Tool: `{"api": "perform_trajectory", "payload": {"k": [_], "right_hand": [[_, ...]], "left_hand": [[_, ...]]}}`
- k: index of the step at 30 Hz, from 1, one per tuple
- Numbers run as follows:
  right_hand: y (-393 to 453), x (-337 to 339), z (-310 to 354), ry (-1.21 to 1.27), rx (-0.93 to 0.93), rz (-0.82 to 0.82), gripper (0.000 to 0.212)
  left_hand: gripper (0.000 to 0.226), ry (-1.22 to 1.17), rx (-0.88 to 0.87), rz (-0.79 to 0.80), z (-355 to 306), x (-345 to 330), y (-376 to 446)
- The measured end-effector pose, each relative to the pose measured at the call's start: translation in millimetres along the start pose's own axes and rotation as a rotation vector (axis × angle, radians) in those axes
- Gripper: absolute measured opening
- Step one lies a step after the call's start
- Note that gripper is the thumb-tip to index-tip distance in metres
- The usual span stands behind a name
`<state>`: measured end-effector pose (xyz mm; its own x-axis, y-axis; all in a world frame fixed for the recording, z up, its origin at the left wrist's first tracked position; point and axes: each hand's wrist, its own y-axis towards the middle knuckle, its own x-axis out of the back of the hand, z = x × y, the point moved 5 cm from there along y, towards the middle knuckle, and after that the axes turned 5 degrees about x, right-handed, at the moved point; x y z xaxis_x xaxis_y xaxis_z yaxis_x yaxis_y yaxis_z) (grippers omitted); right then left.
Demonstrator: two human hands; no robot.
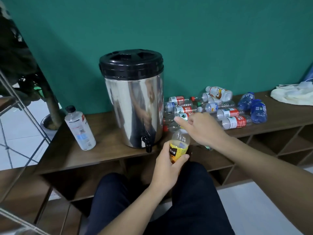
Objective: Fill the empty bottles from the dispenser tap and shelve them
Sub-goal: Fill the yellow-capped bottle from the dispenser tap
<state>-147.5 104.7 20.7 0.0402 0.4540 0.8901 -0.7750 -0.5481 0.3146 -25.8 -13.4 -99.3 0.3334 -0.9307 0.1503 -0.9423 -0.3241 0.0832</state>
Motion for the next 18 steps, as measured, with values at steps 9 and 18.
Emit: {"api": "perform_trajectory", "payload": {"k": [9, 18], "right_hand": [[-2.6, -26.2, 15.2, -0.017, 0.258, 0.286, 0.059], [-17.8, -26.3, 16.3, -0.017, 0.433, 0.603, 0.018]], "left_hand": [[0.033, -0.030, 0.027, 0.083, 32.1, 19.7, -6.9], [0.040, -0.142, 0.101, 0.272, 57.2, 36.0, -5.8]]}}
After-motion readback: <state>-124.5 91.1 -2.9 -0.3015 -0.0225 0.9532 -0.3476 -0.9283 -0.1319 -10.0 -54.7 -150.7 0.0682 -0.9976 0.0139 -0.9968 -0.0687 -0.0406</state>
